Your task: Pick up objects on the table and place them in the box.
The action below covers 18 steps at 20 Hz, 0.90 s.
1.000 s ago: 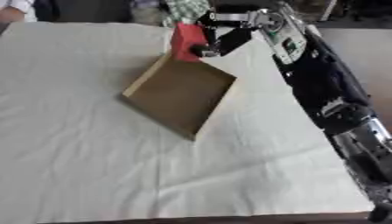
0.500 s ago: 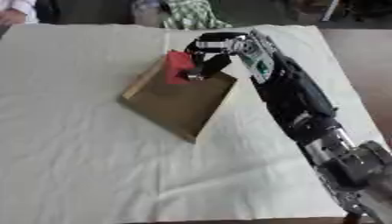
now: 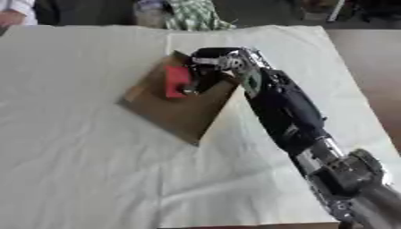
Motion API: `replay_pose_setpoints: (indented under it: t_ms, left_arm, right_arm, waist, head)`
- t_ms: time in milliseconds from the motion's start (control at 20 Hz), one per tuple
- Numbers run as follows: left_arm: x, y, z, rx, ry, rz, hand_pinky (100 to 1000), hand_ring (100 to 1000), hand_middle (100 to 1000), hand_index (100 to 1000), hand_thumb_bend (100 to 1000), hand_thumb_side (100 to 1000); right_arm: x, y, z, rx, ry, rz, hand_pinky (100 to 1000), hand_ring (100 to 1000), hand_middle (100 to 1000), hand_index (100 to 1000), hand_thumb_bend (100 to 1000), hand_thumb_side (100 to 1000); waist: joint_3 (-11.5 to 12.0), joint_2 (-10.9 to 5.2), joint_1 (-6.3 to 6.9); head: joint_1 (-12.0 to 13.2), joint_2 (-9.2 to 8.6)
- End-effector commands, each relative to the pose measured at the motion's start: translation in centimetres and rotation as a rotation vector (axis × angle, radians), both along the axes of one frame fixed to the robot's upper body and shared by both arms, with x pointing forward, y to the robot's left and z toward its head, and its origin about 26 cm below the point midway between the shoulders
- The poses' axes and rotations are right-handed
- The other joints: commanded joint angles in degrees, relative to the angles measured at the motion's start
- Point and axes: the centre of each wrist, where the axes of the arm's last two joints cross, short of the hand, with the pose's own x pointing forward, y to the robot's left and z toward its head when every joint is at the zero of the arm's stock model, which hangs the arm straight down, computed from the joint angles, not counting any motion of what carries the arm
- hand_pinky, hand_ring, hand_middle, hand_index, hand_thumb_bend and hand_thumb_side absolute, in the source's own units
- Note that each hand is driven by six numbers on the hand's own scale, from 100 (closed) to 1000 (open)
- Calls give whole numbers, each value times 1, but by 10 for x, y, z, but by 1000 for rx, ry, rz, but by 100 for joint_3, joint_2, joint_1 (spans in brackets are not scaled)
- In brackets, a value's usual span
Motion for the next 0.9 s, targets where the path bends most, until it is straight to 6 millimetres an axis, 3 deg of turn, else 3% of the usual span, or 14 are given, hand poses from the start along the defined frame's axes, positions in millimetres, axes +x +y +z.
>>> replay_pose_setpoints:
  t_ms: [50, 100, 200, 350, 400, 450, 500, 550, 600, 900]
  left_arm:
    - [-2, -1, 6, 0, -22, -11, 586, 884, 775, 735, 100, 646]
    - [-2, -1, 5, 1, -21, -11, 586, 885, 775, 735, 100, 646]
    - [-3, -1, 5, 3, -20, -11, 586, 885, 776, 735, 100, 646]
    - [-3, -1, 5, 3, -19, -11, 586, 885, 776, 735, 100, 645]
    - [-3, -1, 5, 3, -19, -13, 586, 885, 776, 735, 100, 645]
    - [-3, -1, 5, 4, -19, -13, 586, 885, 776, 735, 100, 644]
    - [-3, -1, 5, 4, -18, -13, 586, 885, 776, 735, 100, 644]
    - [-3, -1, 5, 3, -18, -13, 586, 885, 776, 736, 100, 644]
    - [-3, -1, 5, 2, -18, -13, 586, 885, 776, 736, 100, 644]
    - [-3, -1, 4, 3, -16, -15, 587, 887, 777, 736, 100, 646]
  right_arm:
    - [1, -3, 17, -31, -42, 0, 884, 856, 783, 881, 100, 766]
    - [0, -3, 20, -33, -45, 10, 922, 935, 839, 909, 100, 777]
    - [-2, -2, 29, -36, -56, 32, 962, 990, 894, 932, 127, 786]
    - [-4, -1, 41, -55, -61, 48, 985, 1000, 955, 964, 158, 756]
    - [-4, 0, 42, -64, -54, 55, 991, 1000, 972, 974, 163, 589]
    - [-4, 1, 41, -74, -42, 66, 991, 1000, 975, 976, 124, 546]
    - [-4, 1, 40, -80, -27, 79, 991, 1000, 971, 975, 134, 393]
    - [-4, 1, 40, -82, -13, 88, 991, 1000, 971, 975, 134, 351]
    - [-4, 0, 40, -78, -5, 93, 987, 1000, 966, 971, 102, 356]
    - [-5, 0, 44, -60, -2, 89, 990, 1000, 966, 972, 100, 382]
  waist:
    - [-18, -82, 17]
    - [-25, -83, 18]
    - [-39, -87, 23]
    - [-55, -93, 29]
    - [-57, -95, 29]
    - [-59, -95, 30]
    - [-59, -95, 32]
    - [-59, -95, 32]
    - [-59, -95, 31]
    - [-58, -95, 19]
  head:
    - [3, -38]
    - [5, -36]
    - [11, -37]
    - [15, -31]
    - [14, -33]
    - [13, -36]
    - [13, -36]
    - [13, -34]
    - [11, -32]
    - [27, -33]
